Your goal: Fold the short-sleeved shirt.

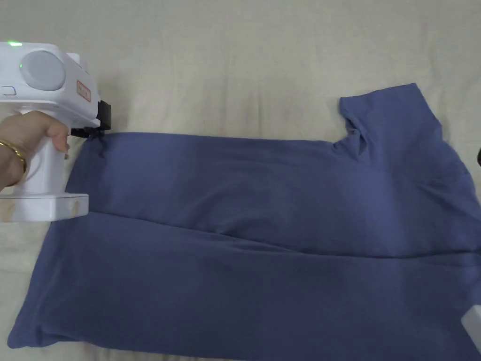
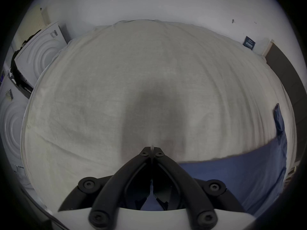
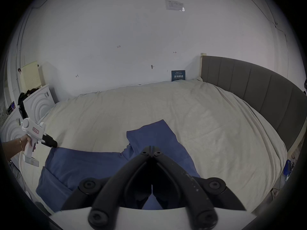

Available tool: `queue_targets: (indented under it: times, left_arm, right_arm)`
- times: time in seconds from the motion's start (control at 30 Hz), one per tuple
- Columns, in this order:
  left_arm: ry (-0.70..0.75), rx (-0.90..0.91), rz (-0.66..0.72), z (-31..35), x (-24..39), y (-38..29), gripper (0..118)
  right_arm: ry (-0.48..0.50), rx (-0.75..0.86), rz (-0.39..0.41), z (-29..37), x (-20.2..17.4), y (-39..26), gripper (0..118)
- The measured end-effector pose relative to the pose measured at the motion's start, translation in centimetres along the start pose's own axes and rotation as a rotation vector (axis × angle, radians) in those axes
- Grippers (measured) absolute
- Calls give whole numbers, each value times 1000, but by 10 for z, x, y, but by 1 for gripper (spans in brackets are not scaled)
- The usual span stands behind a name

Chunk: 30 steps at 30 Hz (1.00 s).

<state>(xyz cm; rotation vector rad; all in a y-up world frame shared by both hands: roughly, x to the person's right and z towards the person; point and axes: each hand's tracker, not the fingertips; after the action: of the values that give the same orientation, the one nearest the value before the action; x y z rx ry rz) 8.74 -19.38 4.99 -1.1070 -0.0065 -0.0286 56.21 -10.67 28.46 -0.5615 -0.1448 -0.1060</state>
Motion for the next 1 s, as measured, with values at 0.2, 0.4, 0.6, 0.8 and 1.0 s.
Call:
queue_targets:
  times: [0.2,0.4,0.6,0.8,1.0]
  left_arm:
    - [-36,100,-2,39,-1,-4,1]
    - [-81,169,22,75,-12,-7,1]
    - [-107,176,51,83,-21,-11,1]
    - [-112,155,70,81,-25,-12,1]
    - [-100,135,54,79,-23,-13,1]
  right_arm:
    - [-20,-51,58,-30,20,45,2]
    - [-41,-373,68,-119,49,81,82]
    - [-85,-608,14,-196,62,53,107]
    - [-224,-637,-6,-224,63,26,63]
    - [-135,-547,-65,-208,55,35,2]
